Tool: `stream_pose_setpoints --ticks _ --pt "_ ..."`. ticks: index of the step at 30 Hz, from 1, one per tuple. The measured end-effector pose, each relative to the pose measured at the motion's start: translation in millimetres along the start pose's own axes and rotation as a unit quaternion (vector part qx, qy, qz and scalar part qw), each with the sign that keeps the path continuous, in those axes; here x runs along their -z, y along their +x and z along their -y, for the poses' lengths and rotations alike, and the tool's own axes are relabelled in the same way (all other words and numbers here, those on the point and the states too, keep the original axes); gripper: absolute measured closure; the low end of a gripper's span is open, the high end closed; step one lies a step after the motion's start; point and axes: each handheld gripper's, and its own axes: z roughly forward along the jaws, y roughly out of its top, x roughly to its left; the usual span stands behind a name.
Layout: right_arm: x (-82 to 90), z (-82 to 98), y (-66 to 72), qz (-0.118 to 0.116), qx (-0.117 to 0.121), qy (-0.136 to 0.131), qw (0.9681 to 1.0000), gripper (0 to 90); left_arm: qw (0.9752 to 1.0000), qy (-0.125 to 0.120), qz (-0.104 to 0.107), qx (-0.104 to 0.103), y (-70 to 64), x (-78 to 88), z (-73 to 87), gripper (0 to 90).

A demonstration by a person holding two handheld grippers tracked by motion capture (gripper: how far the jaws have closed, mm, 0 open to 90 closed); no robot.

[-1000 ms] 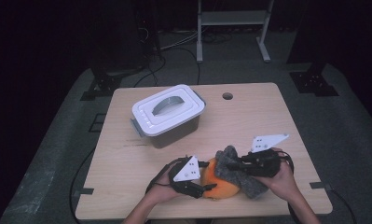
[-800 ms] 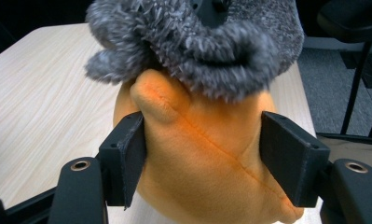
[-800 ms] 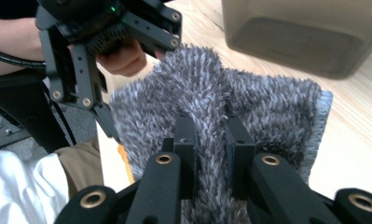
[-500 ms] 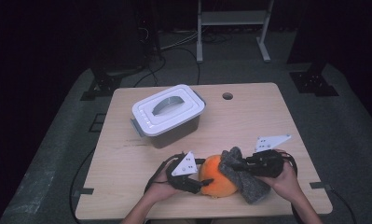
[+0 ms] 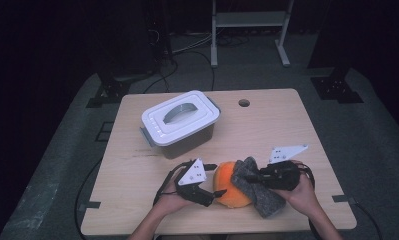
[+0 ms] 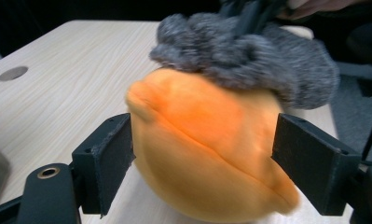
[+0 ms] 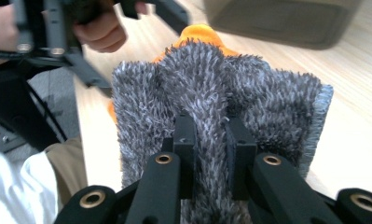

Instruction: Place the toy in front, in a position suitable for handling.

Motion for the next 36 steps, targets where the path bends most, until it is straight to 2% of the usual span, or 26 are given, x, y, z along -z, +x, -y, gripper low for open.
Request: stream_pose_setpoints --ticks 3,7,10,12,13,15,18,21,23,25,27,30,32,36 --pt "1.7 2.1 -5.7 0.009 -0.008 -0.005 0.9999 77.1 0.9997 0.01 0.007 -0.019 -4.3 -3.9 1.1 32.0" --pt "3.0 2.2 -6.4 0.021 -0.012 -0.01 0.9996 77.3 0.9999 0.006 0.005 -0.006 -4.7 -6.8 -1.0 37.7" --pt "6.2 -7.1 6.7 0.024 0.006 -0.023 0.9994 77.6 1.0 -0.003 0.007 0.006 -5.5 -8.6 -2.7 38.0" --pt "4.2 -13.2 15.2 0.017 0.021 -0.028 0.9993 77.5 1.0 0.0 0.004 -0.003 -8.3 -10.2 -4.9 37.8" --pt "1.6 -14.9 19.1 0.023 0.029 -0.022 0.9991 77.2 0.9999 0.006 -0.002 -0.008 -9.0 -10.8 -5.2 37.7" --pt "-2.4 -15.0 20.8 0.029 0.036 -0.016 0.9988 77.2 0.9999 0.012 -0.005 -0.007 -7.9 -10.4 -3.0 37.7" --pt "-3.5 -10.2 13.7 0.028 0.028 -0.009 0.9992 77.4 0.9999 0.01 -0.008 -0.001 -5.9 -9.4 -0.8 37.9" --pt "0.3 -3.8 5.3 0.028 0.012 -0.007 0.9995 77.4 0.9999 0.013 -0.01 -0.004 -4.4 -8.0 -1.3 38.1" --pt "2.8 -1.0 1.3 0.031 0.0 -0.008 0.9995 77.5 0.9999 0.01 -0.008 0.001 -4.4 -8.5 -1.9 39.2" --pt "5.4 -1.8 1.0 0.028 -0.004 -0.015 0.9995 77.8 0.9999 0.009 -0.006 -0.005 -6.6 -9.4 -3.6 40.4" --pt "8.2 -7.3 5.8 0.027 0.003 -0.025 0.9993 77.8 0.9999 0.003 0.004 -0.009 -10.2 -10.1 -6.2 41.0" --pt "8.0 -18.6 18.0 0.019 0.02 -0.039 0.9989 77.7 0.9993 -0.003 0.018 -0.033 -19.8 -12.6 -12.0 40.8" --pt "3.9 -22.9 25.1 0.024 0.035 -0.029 0.9987 77.7 0.9986 0.011 0.011 -0.051 -23.9 -14.3 -13.6 40.1" --pt "0.0 -18.8 22.5 0.034 0.035 -0.017 0.9987 77.7 0.9992 0.014 0.006 -0.038 -19.5 -13.9 -9.2 40.9"
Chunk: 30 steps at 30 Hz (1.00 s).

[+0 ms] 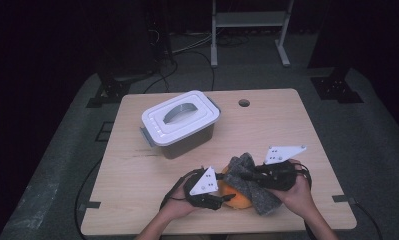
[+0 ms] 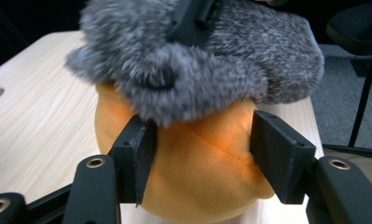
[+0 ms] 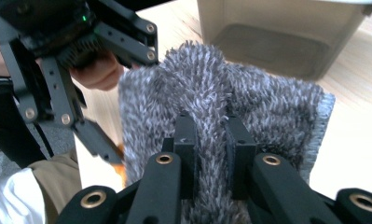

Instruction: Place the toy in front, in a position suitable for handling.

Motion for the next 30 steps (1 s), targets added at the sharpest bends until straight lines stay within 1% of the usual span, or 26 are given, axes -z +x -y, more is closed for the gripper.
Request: stream_pose_setpoints --ticks 1,2,5,6,7,8,9,10,12,15,20,25,27,30 --pt "0.0 1.3 -1.4 0.002 -0.001 0.003 1.0 77.7 1.0 0.0 -0.003 0.002 1.4 0.0 0.7 40.9" --pt "0.1 3.5 -3.4 0.004 -0.005 0.005 1.0 77.7 1.0 0.002 -0.004 0.007 2.8 0.1 1.6 40.9" --pt "3.5 12.4 -10.6 0.009 -0.018 0.018 0.9996 77.7 0.9998 0.006 -0.01 0.014 7.4 1.1 4.9 41.0" --pt "5.4 14.9 -11.9 0.011 -0.021 0.02 0.9995 77.7 0.9997 0.007 -0.013 0.02 8.8 1.5 6.1 41.0" --pt "7.7 16.9 -11.6 0.012 -0.023 0.02 0.9995 77.7 0.9996 0.01 -0.018 0.02 10.6 2.0 7.1 41.0" --pt "9.9 18.5 -10.8 0.008 -0.025 0.017 0.9995 77.7 0.9994 0.013 -0.023 0.024 12.4 2.6 8.0 41.1" --pt "12.0 19.3 -9.6 0.0 -0.027 0.015 0.9995 77.6 0.999 0.015 -0.028 0.031 15.0 3.5 9.3 40.9" --pt "13.2 20.0 -7.6 -0.009 -0.024 0.013 0.9996 77.6 0.9988 0.014 -0.03 0.038 16.3 3.7 10.0 40.7" --pt "12.0 20.2 -4.7 -0.019 -0.02 0.019 0.9994 77.5 0.9984 0.012 -0.031 0.046 18.4 4.3 11.2 40.1" --pt "4.8 20.6 -3.8 -0.013 -0.014 0.031 0.9993 77.5 0.9983 0.014 -0.034 0.046 17.6 4.4 11.1 39.1" --pt "1.6 19.7 -11.0 0.002 -0.017 0.029 0.9994 77.7 0.9987 0.002 -0.023 0.046 17.6 5.5 10.7 37.6" --pt "1.0 20.8 -19.6 0.017 -0.029 0.026 0.9991 77.7 0.9993 -0.011 0.006 0.036 15.9 7.2 9.0 36.0" --pt "0.5 22.4 -23.1 0.02 -0.034 0.022 0.999 77.7 0.9994 -0.011 0.005 0.034 15.3 6.4 8.6 37.5" --pt "0.4 22.8 -24.2 0.021 -0.039 0.02 0.9988 77.7 0.9995 -0.003 -0.009 0.031 13.6 3.1 8.3 41.9"
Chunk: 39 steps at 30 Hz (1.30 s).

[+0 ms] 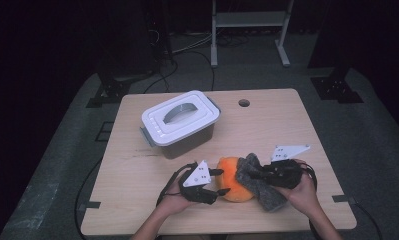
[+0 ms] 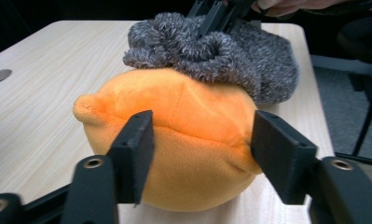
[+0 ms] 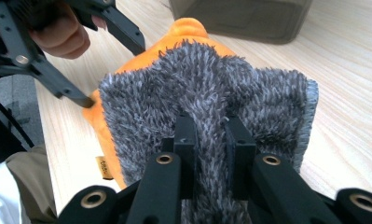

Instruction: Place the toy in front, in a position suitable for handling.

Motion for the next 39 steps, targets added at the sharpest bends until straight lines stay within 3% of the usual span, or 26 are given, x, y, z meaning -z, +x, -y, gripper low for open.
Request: stream_pose_setpoints --ticks 3,5,10,14,18,24,27,33,35,39 --pt "3.9 -5.9 9.1 0.003 0.01 -0.011 0.9999 78.0 1.0 -0.002 -0.003 0.002 -1.7 -2.5 -0.9 43.9" --pt "5.0 -13.3 19.7 -0.012 0.025 -0.025 0.9993 78.0 1.0 -0.003 -0.007 0.001 -3.6 -4.3 -3.1 44.1" --pt "-8.4 -16.7 35.8 -0.018 0.06 0.002 0.998 78.0 0.9998 0.008 -0.018 0.005 -1.1 -3.6 -1.3 44.0" --pt "-9.5 -6.9 31.4 -0.035 0.054 0.014 0.9979 77.9 0.9997 0.009 -0.019 0.011 1.4 -3.6 0.2 43.4" --pt "-3.5 2.3 27.6 -0.036 0.047 0.029 0.9978 78.0 0.9997 0.009 -0.016 0.015 1.6 -3.9 -0.1 43.2" --pt "-2.0 -5.6 31.1 -0.037 0.05 0.014 0.998 78.0 0.9998 0.009 -0.009 0.014 2.0 -3.8 0.3 42.0" --pt "-5.1 -5.1 30.1 -0.042 0.052 0.021 0.9975 78.1 0.9998 0.014 -0.009 0.012 3.2 -1.8 1.7 41.9" --pt "4.8 7.3 18.3 -0.023 0.05 0.045 0.9975 78.0 0.9997 0.014 -0.006 0.021 6.4 0.2 5.1 42.1" --pt "9.7 7.1 15.7 -0.026 0.036 0.031 0.9985 78.1 0.9997 0.015 -0.004 0.019 5.6 -1.0 4.5 41.7" --pt "11.4 -2.1 16.0 -0.025 0.033 0.003 0.9991 78.0 0.9998 0.019 -0.006 0.003 1.3 -2.5 3.6 41.6"
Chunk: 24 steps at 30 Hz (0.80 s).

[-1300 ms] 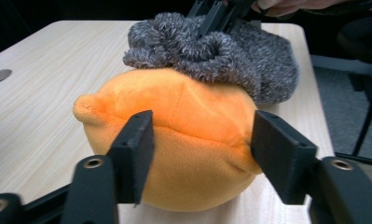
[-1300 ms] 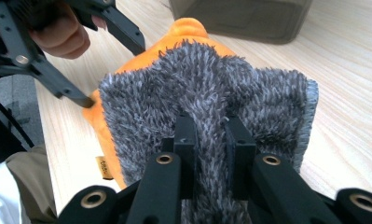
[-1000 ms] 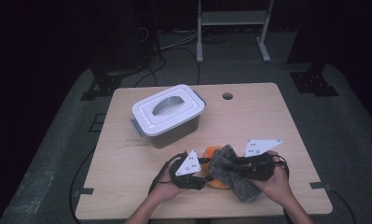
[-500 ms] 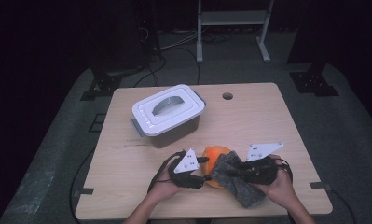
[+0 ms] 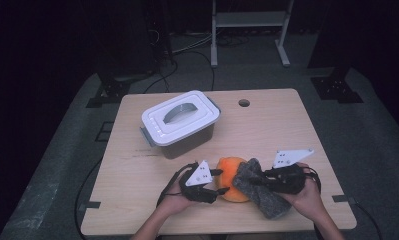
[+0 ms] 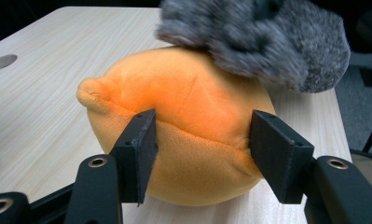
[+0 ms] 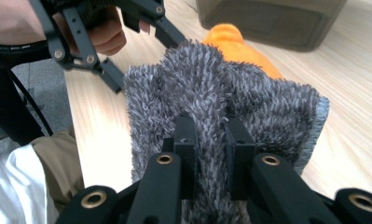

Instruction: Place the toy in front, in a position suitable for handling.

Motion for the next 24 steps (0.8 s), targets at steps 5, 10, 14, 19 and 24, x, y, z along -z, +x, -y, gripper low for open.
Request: stream_pose_setpoints --ticks 5,10,14,19,24 --pt "-10.0 6.3 -3.5 -0.015 0.0 0.022 0.9997 77.7 1.0 0.006 -0.001 0.002 3.6 1.7 5.7 41.4" --pt "-0.4 13.8 -12.4 -0.011 -0.02 0.013 0.9996 77.3 1.0 0.008 -0.002 0.002 4.2 1.2 6.7 41.4" --pt "1.3 10.7 -20.9 0.003 -0.041 -0.012 0.9991 77.1 1.0 0.005 -0.001 0.005 4.6 1.2 8.1 41.2" --pt "-11.7 12.5 -17.9 -0.014 -0.041 0.003 0.999 77.1 0.9999 0.012 -0.007 0.009 6.3 5.0 8.6 31.6" --pt "-16.5 12.0 -4.2 -0.037 -0.022 0.015 0.999 77.0 0.9992 -0.003 -0.02 0.033 7.9 7.1 6.9 24.1"
